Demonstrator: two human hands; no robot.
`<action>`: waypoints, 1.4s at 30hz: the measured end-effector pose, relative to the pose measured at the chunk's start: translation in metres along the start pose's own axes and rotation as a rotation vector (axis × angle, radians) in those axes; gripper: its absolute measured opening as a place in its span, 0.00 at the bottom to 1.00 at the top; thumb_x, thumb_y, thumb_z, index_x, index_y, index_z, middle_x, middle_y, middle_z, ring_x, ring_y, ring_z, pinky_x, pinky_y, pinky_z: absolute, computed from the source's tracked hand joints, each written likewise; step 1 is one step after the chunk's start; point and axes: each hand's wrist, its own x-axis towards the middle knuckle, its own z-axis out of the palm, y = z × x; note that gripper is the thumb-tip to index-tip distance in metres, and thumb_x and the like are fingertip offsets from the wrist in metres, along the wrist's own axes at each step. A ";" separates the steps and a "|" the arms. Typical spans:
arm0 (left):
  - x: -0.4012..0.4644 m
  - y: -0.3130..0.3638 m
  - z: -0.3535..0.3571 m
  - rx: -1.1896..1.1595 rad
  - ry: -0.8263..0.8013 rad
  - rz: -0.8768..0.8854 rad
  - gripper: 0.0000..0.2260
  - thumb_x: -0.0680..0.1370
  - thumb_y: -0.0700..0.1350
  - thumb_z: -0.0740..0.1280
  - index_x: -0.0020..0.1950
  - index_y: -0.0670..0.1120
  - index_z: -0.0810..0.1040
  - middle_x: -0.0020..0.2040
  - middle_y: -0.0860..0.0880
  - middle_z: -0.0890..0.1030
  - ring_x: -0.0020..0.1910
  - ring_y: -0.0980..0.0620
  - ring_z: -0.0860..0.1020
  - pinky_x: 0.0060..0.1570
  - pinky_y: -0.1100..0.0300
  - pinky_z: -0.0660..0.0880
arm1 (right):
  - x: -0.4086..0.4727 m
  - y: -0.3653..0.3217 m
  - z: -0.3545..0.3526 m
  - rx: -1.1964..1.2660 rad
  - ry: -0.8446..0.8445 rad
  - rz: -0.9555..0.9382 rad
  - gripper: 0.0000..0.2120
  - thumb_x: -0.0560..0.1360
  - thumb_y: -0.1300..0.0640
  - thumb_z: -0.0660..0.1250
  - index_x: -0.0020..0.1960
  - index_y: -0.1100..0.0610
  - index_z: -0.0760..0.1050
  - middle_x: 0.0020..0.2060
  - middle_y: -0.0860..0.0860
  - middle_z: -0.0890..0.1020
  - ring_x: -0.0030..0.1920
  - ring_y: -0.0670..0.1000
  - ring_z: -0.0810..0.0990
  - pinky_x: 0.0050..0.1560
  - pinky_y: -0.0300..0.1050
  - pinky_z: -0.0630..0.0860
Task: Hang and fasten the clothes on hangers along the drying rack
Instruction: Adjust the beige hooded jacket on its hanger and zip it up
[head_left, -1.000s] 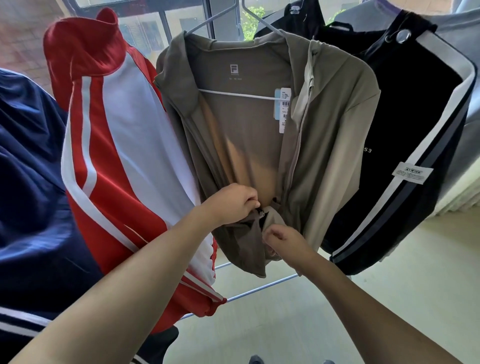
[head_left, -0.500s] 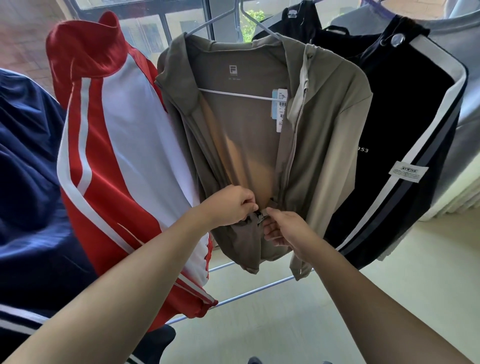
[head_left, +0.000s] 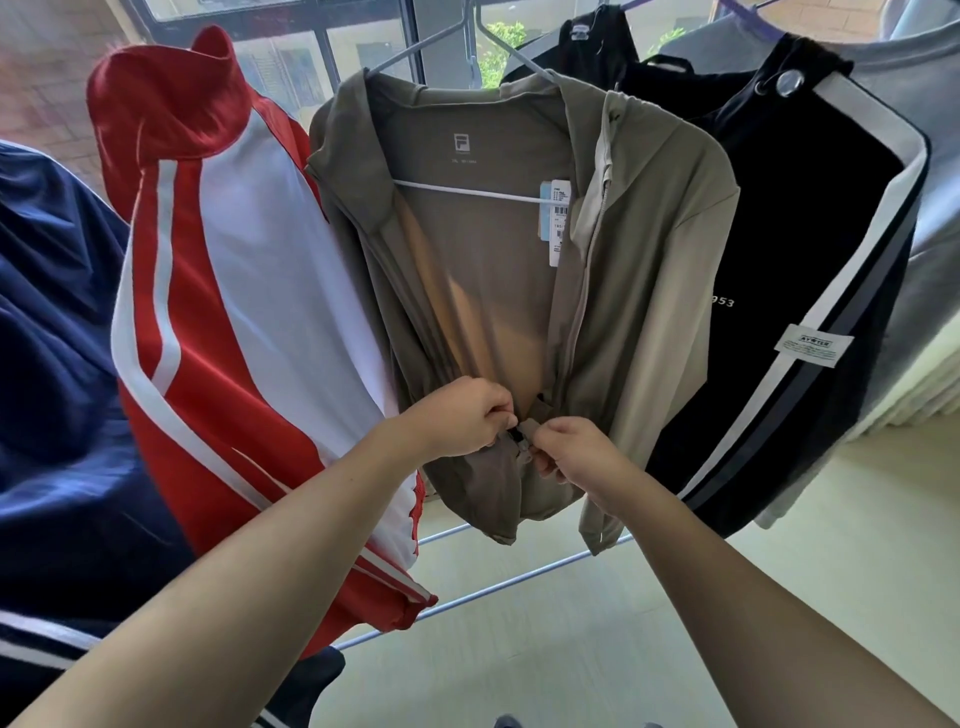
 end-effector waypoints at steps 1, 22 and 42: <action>0.001 -0.001 0.001 0.009 0.000 0.007 0.11 0.82 0.46 0.64 0.39 0.54 0.76 0.38 0.51 0.81 0.38 0.52 0.78 0.42 0.53 0.76 | 0.000 0.000 -0.001 -0.023 0.003 -0.023 0.15 0.78 0.56 0.63 0.35 0.59 0.73 0.27 0.52 0.73 0.28 0.48 0.69 0.27 0.36 0.64; 0.004 0.002 0.011 0.052 0.061 0.059 0.08 0.82 0.46 0.64 0.45 0.46 0.76 0.40 0.48 0.80 0.39 0.50 0.77 0.40 0.54 0.74 | -0.004 0.016 0.003 0.122 0.004 -0.052 0.12 0.79 0.58 0.62 0.37 0.60 0.73 0.31 0.56 0.73 0.27 0.44 0.67 0.29 0.36 0.64; 0.000 0.008 0.010 -0.145 0.031 -0.083 0.08 0.81 0.46 0.65 0.45 0.43 0.76 0.38 0.49 0.77 0.36 0.53 0.72 0.37 0.58 0.69 | -0.002 0.019 0.008 0.011 0.206 -0.170 0.17 0.80 0.53 0.62 0.34 0.58 0.70 0.29 0.52 0.71 0.32 0.49 0.70 0.35 0.45 0.67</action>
